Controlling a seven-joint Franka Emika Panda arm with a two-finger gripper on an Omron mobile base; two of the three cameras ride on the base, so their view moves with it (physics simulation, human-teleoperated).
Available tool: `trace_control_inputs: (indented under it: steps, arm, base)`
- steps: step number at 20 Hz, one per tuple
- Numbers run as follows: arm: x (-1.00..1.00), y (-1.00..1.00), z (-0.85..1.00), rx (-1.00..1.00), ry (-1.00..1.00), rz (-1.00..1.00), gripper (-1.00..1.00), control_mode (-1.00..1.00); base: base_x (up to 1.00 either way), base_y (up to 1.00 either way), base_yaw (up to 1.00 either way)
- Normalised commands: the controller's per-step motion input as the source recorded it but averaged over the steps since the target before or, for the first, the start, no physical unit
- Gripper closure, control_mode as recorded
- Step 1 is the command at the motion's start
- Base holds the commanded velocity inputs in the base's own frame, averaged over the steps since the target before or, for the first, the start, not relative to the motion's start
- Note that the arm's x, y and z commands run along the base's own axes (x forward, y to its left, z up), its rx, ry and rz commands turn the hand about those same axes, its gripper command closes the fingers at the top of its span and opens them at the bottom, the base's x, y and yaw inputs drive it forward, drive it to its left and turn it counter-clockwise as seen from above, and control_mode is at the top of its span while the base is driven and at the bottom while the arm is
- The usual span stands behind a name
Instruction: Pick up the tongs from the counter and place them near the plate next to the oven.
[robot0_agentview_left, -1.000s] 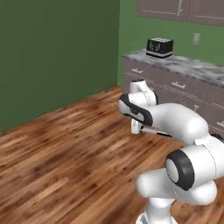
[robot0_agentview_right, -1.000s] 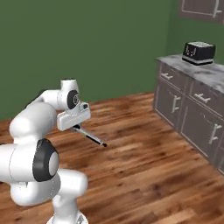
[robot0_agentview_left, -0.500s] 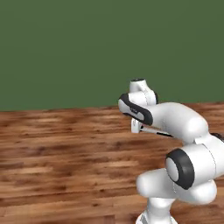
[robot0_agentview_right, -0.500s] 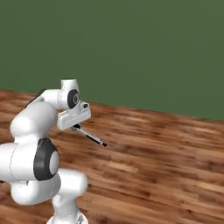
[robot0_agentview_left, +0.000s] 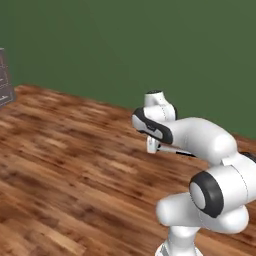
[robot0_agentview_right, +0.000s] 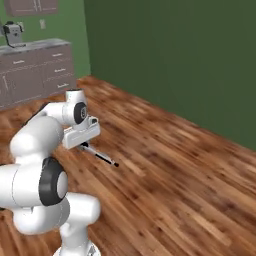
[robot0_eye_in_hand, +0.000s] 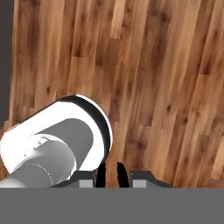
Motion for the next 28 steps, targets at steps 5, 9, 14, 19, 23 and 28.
trace_control_inputs:
  steps: [5,9,14,19,23,28]
  arm:
    - [0.00,0.00,0.00,0.00,0.00,0.00,1.00,1.00]
    - [0.00,0.00,0.00,0.00,0.00,0.00,1.00,1.00]
    - [0.00,0.00,0.00,0.00,0.00,0.00,1.00,1.00]
    - [0.00,0.00,0.00,0.00,0.00,0.00,1.00,1.00]
    - [0.00,0.00,0.00,0.00,0.00,0.00,1.00,1.00]
    - [0.00,0.00,0.00,0.00,0.00,0.00,1.00,1.00]
  base:
    - [0.64,0.08,0.56]
    - [0.83,0.09,0.35]
    - [0.92,0.04,0.20]
    - [0.94,0.00,0.12]
    - [0.94,0.02,0.17]
    - [0.94,0.14,0.18]
